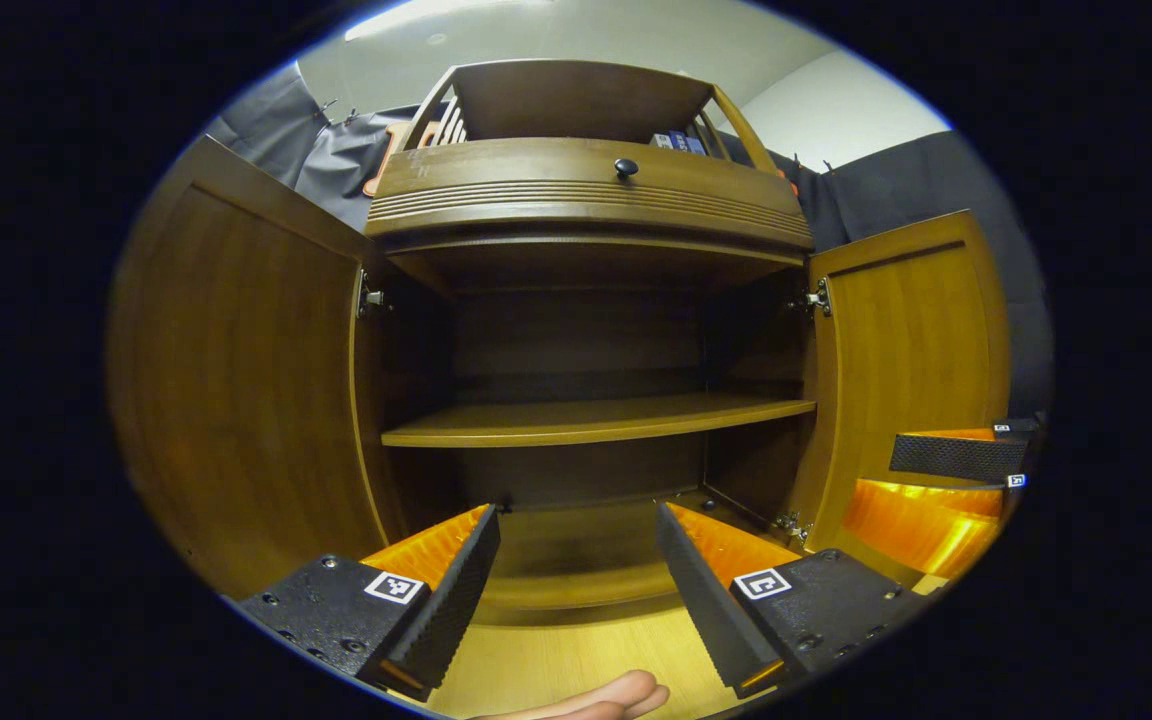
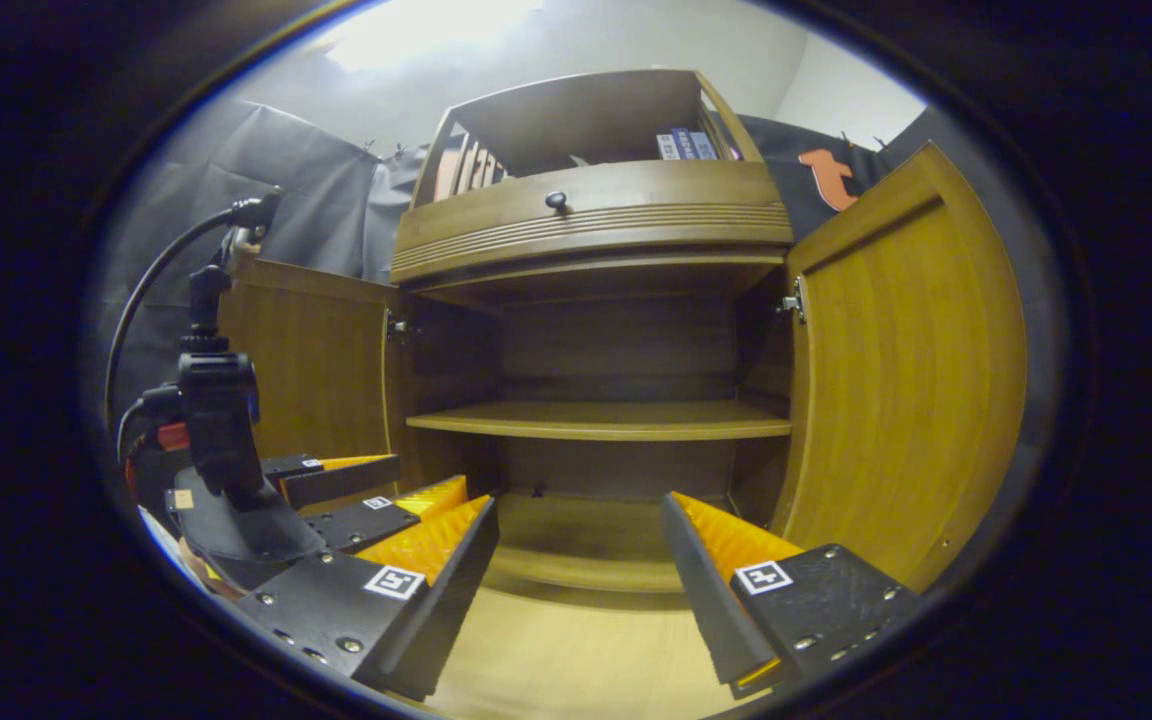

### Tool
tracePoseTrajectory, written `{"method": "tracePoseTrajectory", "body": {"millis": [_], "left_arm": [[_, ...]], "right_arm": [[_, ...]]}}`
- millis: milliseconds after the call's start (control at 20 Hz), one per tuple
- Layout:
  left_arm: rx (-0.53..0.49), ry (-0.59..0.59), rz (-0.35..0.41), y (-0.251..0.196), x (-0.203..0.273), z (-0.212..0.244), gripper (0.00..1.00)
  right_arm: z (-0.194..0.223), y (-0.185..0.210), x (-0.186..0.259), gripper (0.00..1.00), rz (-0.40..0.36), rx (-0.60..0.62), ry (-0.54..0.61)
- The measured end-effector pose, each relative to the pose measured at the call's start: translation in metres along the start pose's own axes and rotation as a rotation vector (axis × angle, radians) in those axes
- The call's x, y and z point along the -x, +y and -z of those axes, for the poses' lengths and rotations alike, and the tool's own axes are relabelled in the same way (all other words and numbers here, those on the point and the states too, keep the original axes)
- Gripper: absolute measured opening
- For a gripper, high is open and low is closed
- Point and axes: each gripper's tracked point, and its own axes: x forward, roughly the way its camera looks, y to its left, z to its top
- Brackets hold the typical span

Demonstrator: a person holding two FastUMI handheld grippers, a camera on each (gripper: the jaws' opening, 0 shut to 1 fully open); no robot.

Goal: Open the right door of the double-door shoe cabinet with the right hand, and open the left door with the left hand.

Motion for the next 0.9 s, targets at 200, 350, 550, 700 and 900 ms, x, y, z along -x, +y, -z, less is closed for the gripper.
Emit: {"method": "tracePoseTrajectory", "body": {"millis": [200, 350, 550, 700, 900], "left_arm": [[-0.002, -0.007, 0.001, 0.001, 0.002, -0.003, 0.97], [-0.001, -0.012, -0.001, 0.002, 0.003, -0.004, 0.97], [-0.002, -0.017, -0.002, 0.002, 0.004, -0.005, 0.97], [0.004, -0.017, -0.004, 0.004, 0.005, -0.006, 0.97], [0.002, -0.028, -0.028, 0.011, 0.008, -0.01, 0.97]], "right_arm": [[0.0, -0.001, 0.003, 0.97, -0.002, -0.005, -0.005], [0.001, -0.001, 0.005, 0.97, -0.001, -0.005, -0.008], [0.003, 0.0, 0.009, 0.95, -0.005, -0.012, -0.012], [0.003, -0.001, 0.01, 0.97, -0.004, -0.014, -0.017], [0.0, -0.003, 0.013, 0.97, -0.003, -0.029, -0.035]]}}
